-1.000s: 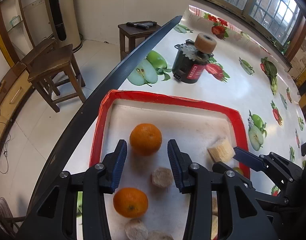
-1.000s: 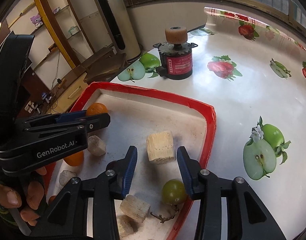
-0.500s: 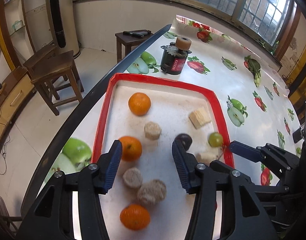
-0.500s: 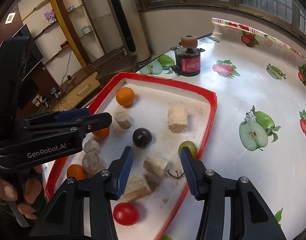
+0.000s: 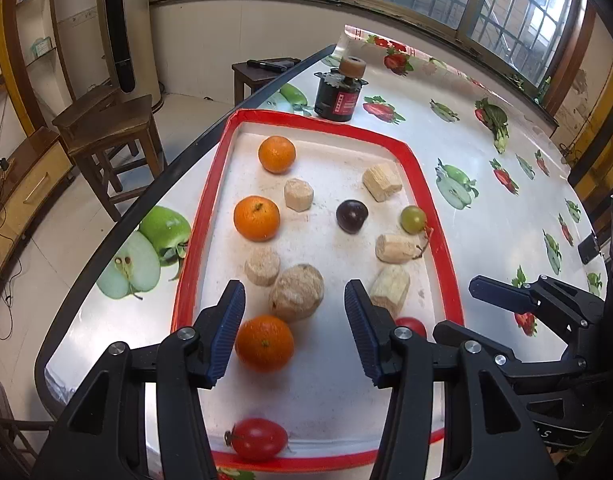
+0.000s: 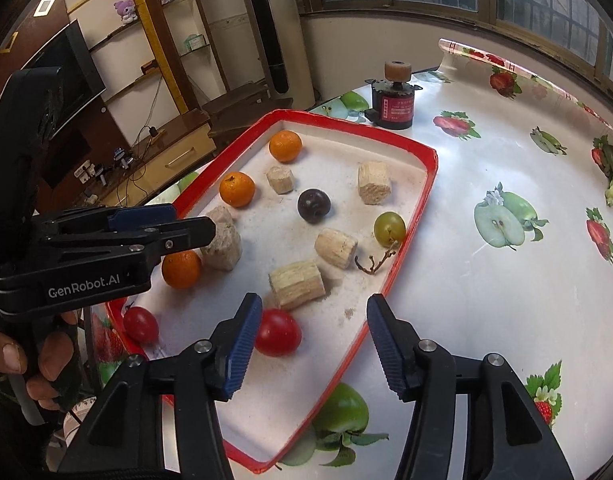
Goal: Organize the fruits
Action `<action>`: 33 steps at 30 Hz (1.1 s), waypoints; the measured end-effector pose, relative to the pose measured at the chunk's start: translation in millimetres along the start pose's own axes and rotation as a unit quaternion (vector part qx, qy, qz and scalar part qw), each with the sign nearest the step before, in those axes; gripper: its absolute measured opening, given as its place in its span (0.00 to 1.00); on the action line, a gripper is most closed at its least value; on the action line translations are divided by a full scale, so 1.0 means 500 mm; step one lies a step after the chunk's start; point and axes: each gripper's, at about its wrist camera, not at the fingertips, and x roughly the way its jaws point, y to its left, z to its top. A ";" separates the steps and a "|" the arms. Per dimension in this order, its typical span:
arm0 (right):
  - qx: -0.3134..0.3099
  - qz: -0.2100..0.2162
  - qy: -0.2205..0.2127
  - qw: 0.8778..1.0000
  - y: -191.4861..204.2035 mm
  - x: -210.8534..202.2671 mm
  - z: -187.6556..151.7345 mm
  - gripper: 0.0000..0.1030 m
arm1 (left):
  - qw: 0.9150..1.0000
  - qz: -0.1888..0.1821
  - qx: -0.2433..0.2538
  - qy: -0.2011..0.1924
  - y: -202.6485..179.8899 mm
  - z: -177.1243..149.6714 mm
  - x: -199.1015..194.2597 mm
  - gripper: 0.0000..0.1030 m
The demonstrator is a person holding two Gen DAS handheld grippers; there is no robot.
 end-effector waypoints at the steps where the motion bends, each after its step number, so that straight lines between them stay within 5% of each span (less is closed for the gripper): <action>1: -0.001 0.000 0.001 1.000 0.000 -0.003 -0.006 0.55 | 1.000 -0.001 0.000 0.000 -0.002 -0.004 -0.002 0.49; 19: 0.003 0.001 0.008 1.000 0.007 -0.044 -0.087 0.55 | 1.000 0.000 0.021 0.002 -0.028 -0.084 -0.045 0.49; 24: -0.017 0.002 0.007 1.000 0.019 -0.056 -0.102 0.66 | 1.000 -0.004 0.025 0.003 -0.035 -0.107 -0.057 0.49; 33: -0.028 -0.001 0.002 1.000 0.022 -0.076 -0.128 0.67 | 0.999 -0.017 0.034 -0.014 -0.046 -0.137 -0.082 0.49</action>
